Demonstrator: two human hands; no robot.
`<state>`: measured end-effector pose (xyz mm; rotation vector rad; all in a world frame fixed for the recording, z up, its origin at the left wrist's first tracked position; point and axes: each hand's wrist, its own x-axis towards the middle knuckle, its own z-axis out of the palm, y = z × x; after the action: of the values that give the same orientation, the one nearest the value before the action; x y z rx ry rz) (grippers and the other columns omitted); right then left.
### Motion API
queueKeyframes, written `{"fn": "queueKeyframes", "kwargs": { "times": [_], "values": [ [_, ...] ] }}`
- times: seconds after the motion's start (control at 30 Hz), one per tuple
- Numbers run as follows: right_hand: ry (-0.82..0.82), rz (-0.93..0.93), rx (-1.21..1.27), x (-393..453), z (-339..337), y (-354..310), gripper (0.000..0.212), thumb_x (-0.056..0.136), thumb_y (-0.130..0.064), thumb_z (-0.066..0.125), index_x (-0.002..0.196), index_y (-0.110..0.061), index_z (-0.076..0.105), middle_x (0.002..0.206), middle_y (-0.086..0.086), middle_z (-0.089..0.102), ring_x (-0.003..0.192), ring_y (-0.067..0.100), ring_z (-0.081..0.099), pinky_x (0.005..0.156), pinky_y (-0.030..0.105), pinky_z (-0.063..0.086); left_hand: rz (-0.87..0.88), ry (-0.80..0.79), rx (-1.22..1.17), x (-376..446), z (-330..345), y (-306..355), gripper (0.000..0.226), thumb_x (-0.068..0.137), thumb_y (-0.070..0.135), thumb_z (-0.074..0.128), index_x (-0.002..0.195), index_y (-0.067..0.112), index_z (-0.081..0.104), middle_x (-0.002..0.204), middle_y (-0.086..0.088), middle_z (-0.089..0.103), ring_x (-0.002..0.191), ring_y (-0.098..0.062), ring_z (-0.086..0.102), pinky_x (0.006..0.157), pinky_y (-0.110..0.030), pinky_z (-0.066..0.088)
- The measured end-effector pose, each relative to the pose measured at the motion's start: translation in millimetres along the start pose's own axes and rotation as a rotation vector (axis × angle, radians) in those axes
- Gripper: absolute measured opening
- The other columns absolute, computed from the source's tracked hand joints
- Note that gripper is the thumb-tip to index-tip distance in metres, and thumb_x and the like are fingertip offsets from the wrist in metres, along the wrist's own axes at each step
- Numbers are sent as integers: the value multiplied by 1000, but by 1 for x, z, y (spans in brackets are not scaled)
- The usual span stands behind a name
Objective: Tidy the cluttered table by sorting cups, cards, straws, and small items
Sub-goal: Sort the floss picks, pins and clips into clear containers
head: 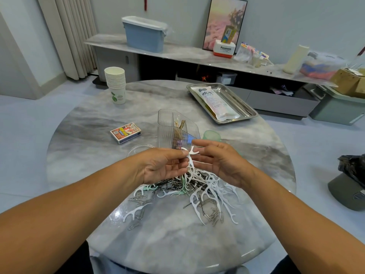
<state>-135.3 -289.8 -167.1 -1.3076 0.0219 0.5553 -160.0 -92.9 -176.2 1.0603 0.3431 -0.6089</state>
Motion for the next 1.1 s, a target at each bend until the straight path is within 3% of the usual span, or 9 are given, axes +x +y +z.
{"fn": "queueKeyframes", "kwargs": {
  "times": [0.13, 0.33, 0.53, 0.67, 0.83, 0.93, 1.03, 1.1],
  "values": [
    [38, 9, -108, -1, 3, 0, 48, 75, 3, 79, 121, -4, 67, 95, 15, 71, 78, 23, 70, 75, 30, 63, 43, 6, -18, 2, 3, -3, 15, 88, 5, 70, 103, 0, 68, 80, -12, 69, 71, -17, 68, 73, -32, 63],
    [105, -1, -253, -1, 5, 2, 40, 81, 14, 74, 115, -5, 69, 77, 10, 70, 62, 17, 64, 60, 24, 59, 39, 71, 58, 7, 5, -4, 15, 91, 11, 70, 105, 5, 68, 77, -6, 67, 68, -13, 63, 73, -29, 60],
    [139, -25, -34, 4, 10, 7, 26, 86, 18, 65, 107, 4, 68, 88, 17, 71, 68, 23, 71, 68, 28, 63, 65, 129, 105, 9, 6, -10, 19, 93, 10, 69, 111, 9, 72, 79, -3, 71, 67, -11, 64, 62, -24, 59],
    [133, -32, -61, 3, 9, 8, 21, 84, 17, 68, 102, 7, 70, 92, 19, 73, 72, 25, 73, 71, 28, 63, 108, 141, 179, 11, 5, -15, 15, 93, 13, 69, 108, 9, 71, 90, -7, 75, 77, -17, 70, 76, -32, 59],
    [61, -28, -255, -1, 5, 4, 17, 85, 6, 73, 102, 5, 72, 87, 14, 75, 72, 20, 73, 74, 23, 62, 264, 137, 462, 10, 7, -16, 11, 95, 15, 69, 100, 6, 66, 85, -11, 76, 66, -15, 71, 67, -29, 58],
    [54, 10, -250, -1, 1, 2, 23, 89, -6, 73, 105, 11, 70, 86, 16, 73, 69, 18, 70, 69, 21, 60, 279, 62, 593, 10, 9, -16, 14, 98, 19, 64, 102, 6, 68, 90, -11, 76, 72, -16, 70, 74, -33, 58],
    [65, 45, -320, -3, -3, 1, 22, 89, -14, 75, 102, 3, 75, 81, 9, 70, 67, 11, 63, 58, 17, 52, 264, -59, 731, 10, 15, -19, 21, 105, 22, 52, 109, 11, 70, 98, -7, 77, 80, -13, 70, 76, -27, 54],
    [53, 89, -361, -7, -7, -3, 20, 90, -18, 74, 103, -1, 76, 77, 4, 70, 64, 7, 61, 55, 16, 48, 244, -75, 751, 11, 21, -24, 24, 106, 22, 48, 107, 11, 70, 91, -3, 77, 79, -12, 69, 77, -26, 55]
  ]
}}
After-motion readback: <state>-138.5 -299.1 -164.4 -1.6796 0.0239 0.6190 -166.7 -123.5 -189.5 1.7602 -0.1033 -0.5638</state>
